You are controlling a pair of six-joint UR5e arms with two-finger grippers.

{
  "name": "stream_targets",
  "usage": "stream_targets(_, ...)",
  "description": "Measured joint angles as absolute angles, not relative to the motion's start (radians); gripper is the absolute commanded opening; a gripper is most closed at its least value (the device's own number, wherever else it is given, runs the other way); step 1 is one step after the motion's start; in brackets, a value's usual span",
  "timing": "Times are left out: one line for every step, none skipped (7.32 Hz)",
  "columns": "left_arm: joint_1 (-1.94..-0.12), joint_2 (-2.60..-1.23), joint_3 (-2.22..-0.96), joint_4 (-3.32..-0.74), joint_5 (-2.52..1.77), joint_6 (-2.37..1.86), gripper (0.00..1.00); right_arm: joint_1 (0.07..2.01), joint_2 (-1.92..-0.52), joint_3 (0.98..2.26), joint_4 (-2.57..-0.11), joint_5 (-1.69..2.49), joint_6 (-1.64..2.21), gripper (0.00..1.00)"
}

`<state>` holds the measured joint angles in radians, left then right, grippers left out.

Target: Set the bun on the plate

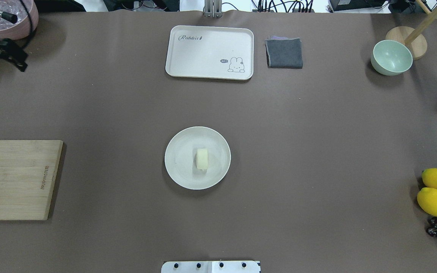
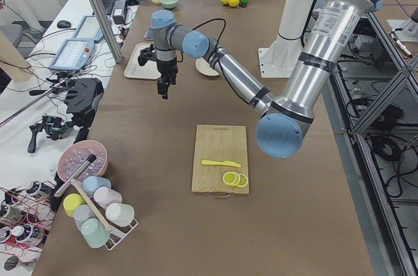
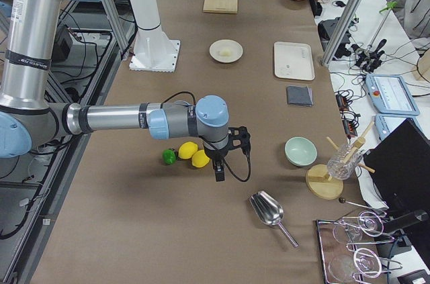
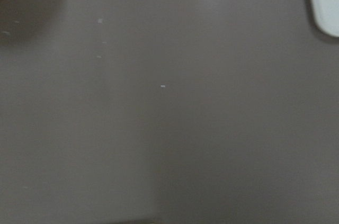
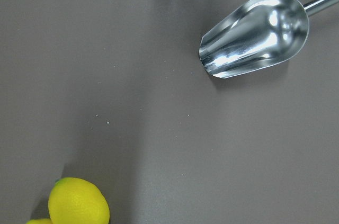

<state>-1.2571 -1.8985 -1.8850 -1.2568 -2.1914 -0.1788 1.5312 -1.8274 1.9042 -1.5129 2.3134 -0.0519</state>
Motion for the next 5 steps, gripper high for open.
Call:
stream_targets(-1.36,-1.837,-1.855,-1.255,-2.214,0.026,0.97,1.533,-1.828,1.899,-1.513,2.315,-0.055,1.0)
stream_targets(-1.444,-1.782,-1.819,-1.255,-2.221,0.205,0.97,1.533,-1.827,1.897,-1.513,2.316,-0.056,1.0)
stream_targets(-1.506,-1.733,-1.791,-1.256,-2.222,0.327,0.97,1.534,-1.828,1.897,-1.513,2.317,-0.057,1.0)
stream_targets(-1.549,-1.687,-1.772,-1.258,-2.224,0.404,0.97,1.534,-1.828,1.896,-1.513,2.318,-0.057,1.0)
stream_targets(-1.569,-1.651,-1.754,-1.26,-2.227,0.436,0.97,1.534,-1.827,1.896,-1.512,2.319,-0.056,1.0)
